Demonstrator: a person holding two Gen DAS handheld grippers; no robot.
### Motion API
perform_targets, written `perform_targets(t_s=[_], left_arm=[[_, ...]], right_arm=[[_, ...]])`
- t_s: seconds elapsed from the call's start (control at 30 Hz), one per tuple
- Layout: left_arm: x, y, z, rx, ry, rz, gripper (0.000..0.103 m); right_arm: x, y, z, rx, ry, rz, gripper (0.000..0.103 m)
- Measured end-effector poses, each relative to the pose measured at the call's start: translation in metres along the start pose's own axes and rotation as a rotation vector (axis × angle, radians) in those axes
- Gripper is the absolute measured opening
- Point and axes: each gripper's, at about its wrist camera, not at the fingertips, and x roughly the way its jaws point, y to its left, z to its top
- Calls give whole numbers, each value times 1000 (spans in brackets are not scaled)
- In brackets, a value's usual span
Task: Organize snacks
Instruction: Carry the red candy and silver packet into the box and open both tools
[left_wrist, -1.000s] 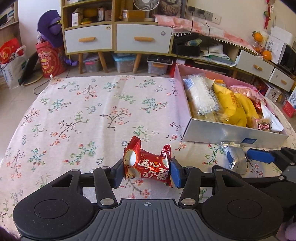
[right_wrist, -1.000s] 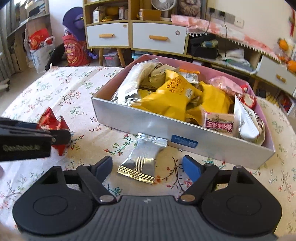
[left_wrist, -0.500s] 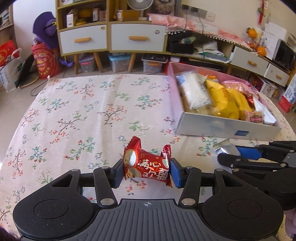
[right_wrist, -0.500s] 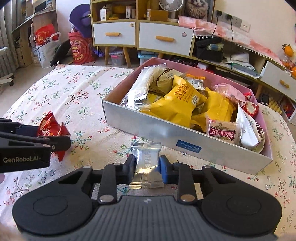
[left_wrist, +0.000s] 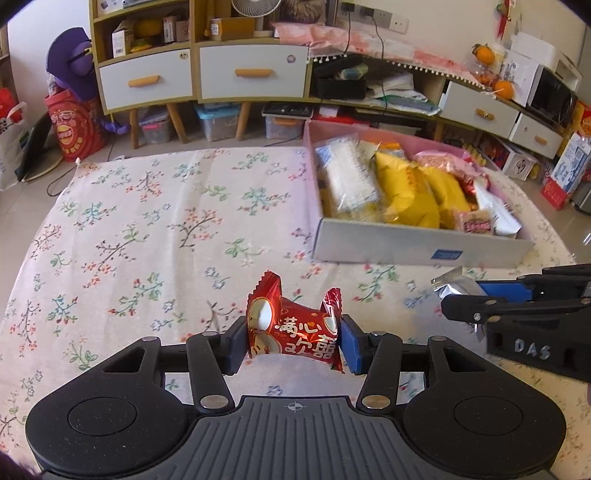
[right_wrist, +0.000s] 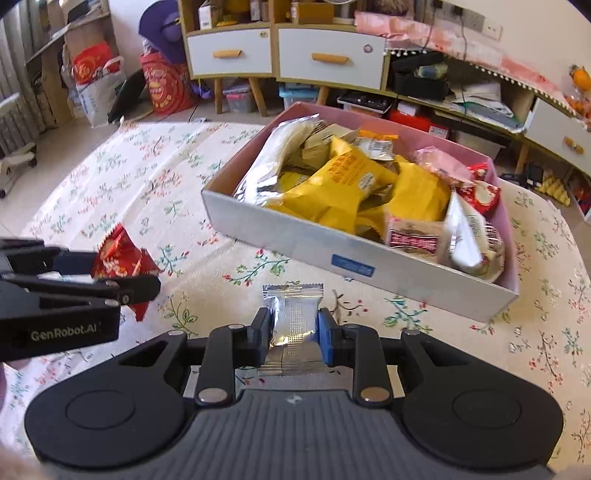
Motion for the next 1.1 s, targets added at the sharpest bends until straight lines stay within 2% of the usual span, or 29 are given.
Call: perform_targets(t_s=[0.3, 0.53, 0.8, 1.1], left_arm=[[-12, -19, 19, -34, -68, -44, 49], [-13, -49, 32, 7, -128, -64, 49], [1, -77, 46, 3, -170, -82, 49], [30, -107, 63, 82, -185, -97, 49]], right_arm=[[-27, -40, 7, 179, -79, 19, 24], [-34, -70, 11, 324, -141, 29, 24], [-30, -102, 14, 484, -188, 52, 24], [-20, -122, 19, 585, -240, 75, 25]])
